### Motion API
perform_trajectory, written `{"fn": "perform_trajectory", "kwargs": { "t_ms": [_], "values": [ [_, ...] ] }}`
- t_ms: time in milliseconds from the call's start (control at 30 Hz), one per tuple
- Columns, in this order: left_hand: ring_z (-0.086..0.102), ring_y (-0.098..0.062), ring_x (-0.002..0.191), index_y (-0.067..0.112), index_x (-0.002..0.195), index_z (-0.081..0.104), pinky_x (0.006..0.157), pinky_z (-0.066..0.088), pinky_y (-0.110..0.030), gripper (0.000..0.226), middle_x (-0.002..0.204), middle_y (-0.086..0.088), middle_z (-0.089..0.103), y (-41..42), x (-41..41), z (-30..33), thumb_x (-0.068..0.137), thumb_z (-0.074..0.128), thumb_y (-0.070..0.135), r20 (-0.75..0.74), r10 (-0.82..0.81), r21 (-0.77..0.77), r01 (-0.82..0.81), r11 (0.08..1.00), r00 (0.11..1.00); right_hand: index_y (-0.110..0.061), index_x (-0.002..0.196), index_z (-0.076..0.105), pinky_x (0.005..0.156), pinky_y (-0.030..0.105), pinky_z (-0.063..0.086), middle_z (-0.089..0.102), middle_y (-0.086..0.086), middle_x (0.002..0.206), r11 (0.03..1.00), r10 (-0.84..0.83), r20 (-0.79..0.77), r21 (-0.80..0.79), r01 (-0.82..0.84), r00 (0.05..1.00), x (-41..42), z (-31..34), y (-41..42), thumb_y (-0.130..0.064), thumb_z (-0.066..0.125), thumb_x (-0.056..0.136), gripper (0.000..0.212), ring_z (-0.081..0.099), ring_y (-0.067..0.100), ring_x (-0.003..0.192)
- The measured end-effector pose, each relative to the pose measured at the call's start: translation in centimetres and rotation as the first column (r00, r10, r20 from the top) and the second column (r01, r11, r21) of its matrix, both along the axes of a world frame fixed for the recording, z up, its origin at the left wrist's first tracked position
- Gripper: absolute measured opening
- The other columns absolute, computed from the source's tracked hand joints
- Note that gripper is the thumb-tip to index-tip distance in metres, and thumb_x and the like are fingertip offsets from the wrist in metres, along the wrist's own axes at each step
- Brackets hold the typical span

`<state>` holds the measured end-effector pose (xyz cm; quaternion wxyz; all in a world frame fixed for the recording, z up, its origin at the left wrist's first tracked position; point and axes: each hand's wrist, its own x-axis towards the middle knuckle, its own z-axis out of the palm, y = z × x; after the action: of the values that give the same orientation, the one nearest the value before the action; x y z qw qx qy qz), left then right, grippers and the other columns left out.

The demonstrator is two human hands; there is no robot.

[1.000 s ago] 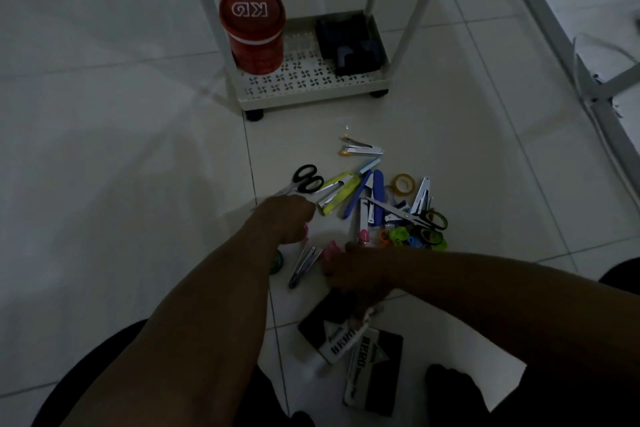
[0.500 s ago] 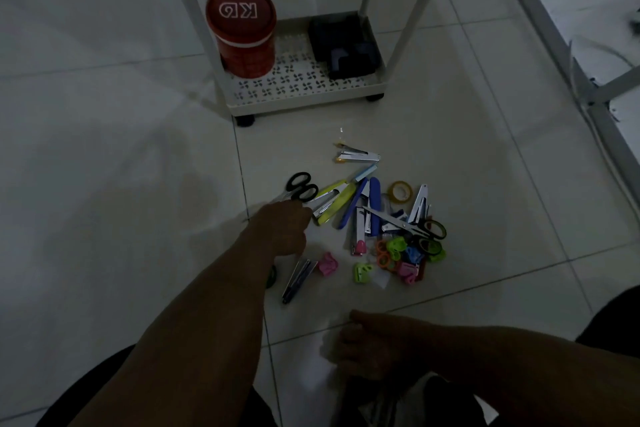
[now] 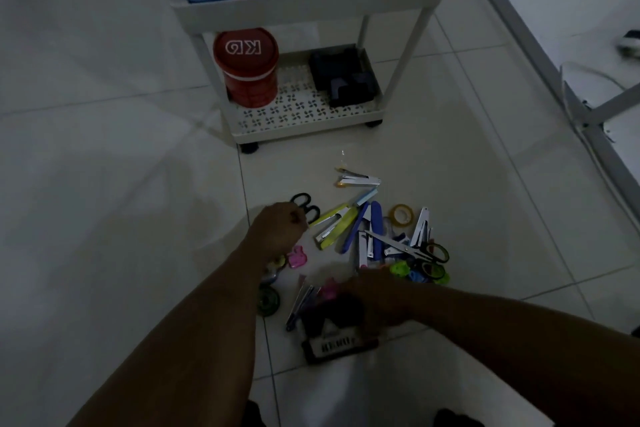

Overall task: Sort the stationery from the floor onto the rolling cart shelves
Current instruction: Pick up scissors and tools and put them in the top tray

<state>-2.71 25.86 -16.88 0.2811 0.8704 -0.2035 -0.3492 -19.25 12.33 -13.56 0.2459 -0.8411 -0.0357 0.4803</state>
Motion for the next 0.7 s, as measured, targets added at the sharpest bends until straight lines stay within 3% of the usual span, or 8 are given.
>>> {"fn": "perform_trajectory", "kwargs": {
  "t_ms": [100,200,300,367,433,533,633,700],
  "values": [
    [0.061,-0.023,0.063,0.003,0.091,0.067,0.057,0.048,-0.029,0.021,0.083,-0.013,0.067,0.2,0.9,0.8,0.091,0.059,0.023,-0.244,0.285,-0.063,-0.308,0.949,0.927,-0.015,0.123,0.056,0.095,0.031,0.051,0.062,0.003,0.123,0.963,-0.266,0.05,0.058,0.263,0.963,3.6,1.1,-3.0,-0.029,0.082,0.071,0.059,0.058,0.02,0.113],
    [0.058,-0.023,0.062,0.0,0.096,0.066,0.062,0.046,-0.028,0.04,0.076,-0.012,0.065,0.0,2.4,1.9,0.093,0.057,0.039,-0.425,0.495,-0.057,-0.568,0.821,0.758,-0.009,0.116,0.064,0.093,0.036,0.052,0.067,0.006,0.116,0.849,-0.522,0.097,0.152,0.505,0.848,6.4,2.1,-5.4,-0.023,0.085,0.068,0.054,0.063,0.021,0.106],
    [0.064,-0.024,0.075,0.009,0.102,0.06,0.065,0.052,-0.03,0.047,0.09,-0.01,0.066,-0.8,3.4,3.8,0.092,0.052,0.053,-0.679,0.532,-0.036,-0.746,0.665,0.506,-0.017,0.098,0.071,0.066,0.02,0.057,0.072,0.004,0.103,0.579,-0.808,0.092,0.308,0.755,0.582,8.8,3.5,-6.7,-0.018,0.086,0.066,0.036,0.07,0.006,0.078],
    [0.065,-0.027,0.089,0.01,0.113,0.055,0.075,0.055,-0.036,0.045,0.107,-0.012,0.064,-1.8,3.7,4.9,0.092,0.053,0.05,-0.796,0.449,-0.051,-0.784,0.619,0.406,-0.02,0.091,0.068,0.052,0.019,0.052,0.072,0.004,0.09,0.374,-0.925,0.074,0.343,0.862,0.373,10.4,4.5,-6.8,-0.025,0.087,0.066,0.031,0.07,0.008,0.066],
    [0.067,-0.026,0.092,0.008,0.12,0.058,0.075,0.056,-0.037,0.039,0.109,-0.012,0.066,-3.2,3.7,5.9,0.095,0.055,0.038,-0.839,0.364,-0.101,-0.772,0.627,0.405,-0.018,0.095,0.063,0.055,0.025,0.055,0.072,0.005,0.092,0.211,-0.974,0.007,0.379,0.901,0.226,12.1,4.9,-6.5,-0.028,0.084,0.069,0.035,0.071,0.018,0.073],
    [0.071,-0.023,0.082,0.009,0.117,0.064,0.063,0.058,-0.033,0.026,0.104,-0.01,0.071,-5.5,4.6,6.9,0.096,0.054,0.021,-0.82,0.343,-0.195,-0.788,0.584,0.458,-0.015,0.093,0.066,0.066,0.036,0.06,0.073,0.009,0.094,0.019,-0.987,-0.135,0.449,0.893,0.09,15.3,5.5,-5.4,-0.022,0.078,0.079,0.02,0.071,0.027,0.083],
    [0.066,-0.026,0.094,0.007,0.118,0.062,0.076,0.058,-0.04,0.025,0.11,-0.013,0.068,-7.2,6.9,6.9,0.097,0.053,0.016,-0.78,0.409,-0.251,-0.835,0.49,0.474,-0.003,0.112,0.063,0.058,0.033,0.055,0.069,0.016,0.107,-0.14,-0.974,-0.222,0.475,0.869,-0.035,18.4,5.6,-5.1,-0.015,0.066,0.089,0.026,0.067,0.03,0.088],
    [0.066,-0.029,0.096,0.003,0.117,0.061,0.081,0.058,-0.042,0.025,0.108,-0.014,0.068,-8.1,8.5,6.4,0.096,0.054,0.011,-0.73,0.451,-0.282,-0.827,0.485,0.514,-0.001,0.122,0.058,0.062,0.036,0.055,0.065,0.019,0.116,-0.184,-0.969,-0.238,0.498,0.847,-0.07,20.0,5.4,-5.5,-0.011,0.061,0.092,0.032,0.065,0.032,0.096]
  ]
}}
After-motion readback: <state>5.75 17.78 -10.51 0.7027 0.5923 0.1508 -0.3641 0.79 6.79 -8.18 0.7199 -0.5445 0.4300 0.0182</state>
